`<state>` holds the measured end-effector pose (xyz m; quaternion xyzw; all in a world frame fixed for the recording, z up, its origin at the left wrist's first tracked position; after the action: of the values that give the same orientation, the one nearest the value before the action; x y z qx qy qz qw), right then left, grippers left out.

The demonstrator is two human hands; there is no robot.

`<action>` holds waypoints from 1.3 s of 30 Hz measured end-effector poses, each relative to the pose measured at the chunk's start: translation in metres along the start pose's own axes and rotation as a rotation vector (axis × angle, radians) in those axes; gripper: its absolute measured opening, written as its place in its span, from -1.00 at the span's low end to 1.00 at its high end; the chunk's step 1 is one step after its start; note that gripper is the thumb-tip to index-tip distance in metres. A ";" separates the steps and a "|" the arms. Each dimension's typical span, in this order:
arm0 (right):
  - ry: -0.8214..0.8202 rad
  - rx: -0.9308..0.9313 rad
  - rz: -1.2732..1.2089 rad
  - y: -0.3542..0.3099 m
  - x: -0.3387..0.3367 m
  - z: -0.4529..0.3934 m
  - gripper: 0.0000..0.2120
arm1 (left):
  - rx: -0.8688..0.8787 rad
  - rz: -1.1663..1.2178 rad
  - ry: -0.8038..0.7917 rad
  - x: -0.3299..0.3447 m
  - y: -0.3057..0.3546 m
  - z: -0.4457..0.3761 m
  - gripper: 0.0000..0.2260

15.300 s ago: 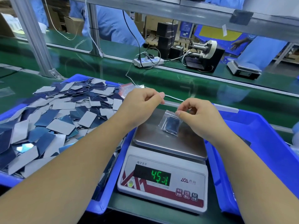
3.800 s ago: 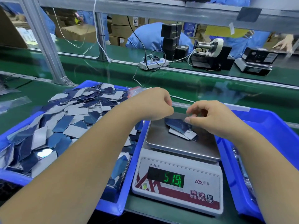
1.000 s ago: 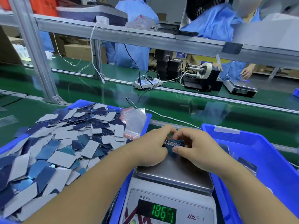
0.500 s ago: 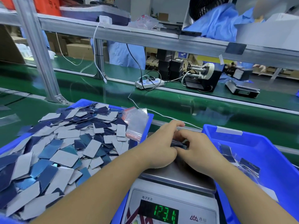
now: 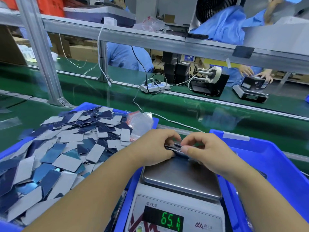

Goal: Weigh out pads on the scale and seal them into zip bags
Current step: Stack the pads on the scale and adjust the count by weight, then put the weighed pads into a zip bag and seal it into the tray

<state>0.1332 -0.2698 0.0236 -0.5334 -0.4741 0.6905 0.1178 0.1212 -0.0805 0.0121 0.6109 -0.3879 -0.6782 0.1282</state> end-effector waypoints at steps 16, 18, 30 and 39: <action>0.126 0.132 0.133 0.007 0.005 -0.007 -0.79 | 0.007 0.020 -0.009 -0.001 -0.001 0.002 -0.67; 0.154 0.101 0.180 0.005 0.004 -0.007 -0.80 | 0.015 -0.004 -0.006 -0.001 0.000 0.002 -0.78; 0.087 -0.132 0.377 -0.005 0.011 -0.004 -0.80 | -0.022 -0.132 0.030 0.006 -0.001 -0.004 -0.65; 0.061 -0.144 0.286 -0.006 0.016 -0.006 -0.59 | 0.042 0.253 -0.105 0.024 0.027 0.001 -0.23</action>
<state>0.1300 -0.2526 0.0185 -0.6232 -0.4379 0.6479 -0.0058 0.1067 -0.1139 0.0131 0.5233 -0.4823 -0.6792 0.1795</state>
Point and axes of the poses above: each hand's wrist, its own z-axis away from the middle knuckle, its own x-axis out of the palm, y = z × x, the point moved 2 cm from there along -z, towards the middle knuckle, and after that the axes turned 8 degrees about -y, right-handed, at the moved point
